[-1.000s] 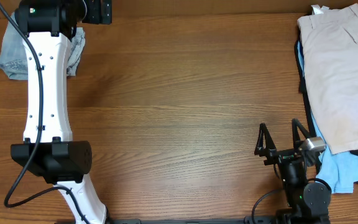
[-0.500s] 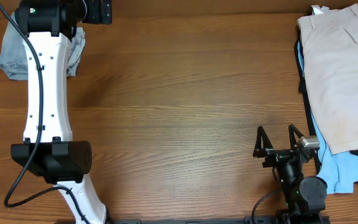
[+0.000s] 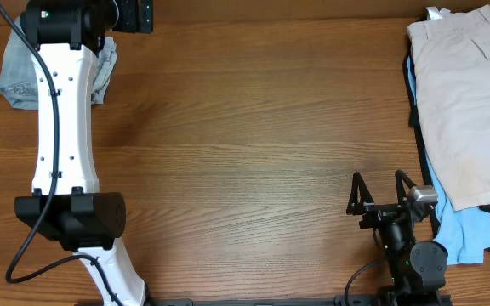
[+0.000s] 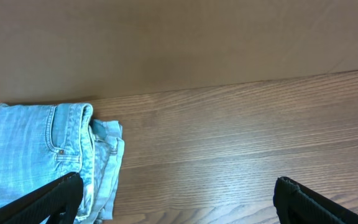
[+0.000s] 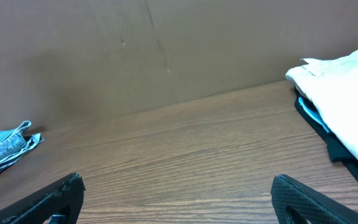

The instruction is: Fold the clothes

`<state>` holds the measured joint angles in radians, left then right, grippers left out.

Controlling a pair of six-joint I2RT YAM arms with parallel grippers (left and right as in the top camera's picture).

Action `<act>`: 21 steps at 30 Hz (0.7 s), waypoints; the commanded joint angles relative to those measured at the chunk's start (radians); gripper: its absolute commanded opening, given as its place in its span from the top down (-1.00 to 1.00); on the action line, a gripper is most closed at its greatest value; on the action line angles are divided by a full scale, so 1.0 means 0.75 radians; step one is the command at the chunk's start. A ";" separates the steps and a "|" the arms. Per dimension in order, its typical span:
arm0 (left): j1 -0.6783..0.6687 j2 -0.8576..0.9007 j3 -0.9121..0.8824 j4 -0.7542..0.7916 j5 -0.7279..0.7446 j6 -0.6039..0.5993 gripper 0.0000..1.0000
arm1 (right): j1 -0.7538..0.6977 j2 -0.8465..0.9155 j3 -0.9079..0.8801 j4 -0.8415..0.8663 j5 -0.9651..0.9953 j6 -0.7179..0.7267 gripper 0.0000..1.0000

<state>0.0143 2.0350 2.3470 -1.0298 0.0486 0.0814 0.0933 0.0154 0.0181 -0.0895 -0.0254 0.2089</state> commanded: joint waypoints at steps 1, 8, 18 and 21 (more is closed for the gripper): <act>0.008 0.007 -0.004 0.000 0.004 0.012 -0.99 | 0.006 -0.018 -0.013 0.008 0.013 0.000 -1.00; 0.027 0.007 -0.004 -0.004 0.004 0.012 -0.99 | 0.007 -0.017 -0.013 0.008 0.012 0.000 -1.00; 0.020 -0.020 -0.004 -0.009 0.004 0.012 -1.00 | 0.007 -0.017 -0.013 0.008 0.013 0.000 -1.00; 0.020 -0.081 -0.004 -0.022 0.004 0.012 -1.00 | 0.006 -0.018 -0.013 0.008 0.013 0.000 -1.00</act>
<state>0.0277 2.0338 2.3470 -1.0363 0.0486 0.0818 0.0933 0.0147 0.0181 -0.0895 -0.0250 0.2092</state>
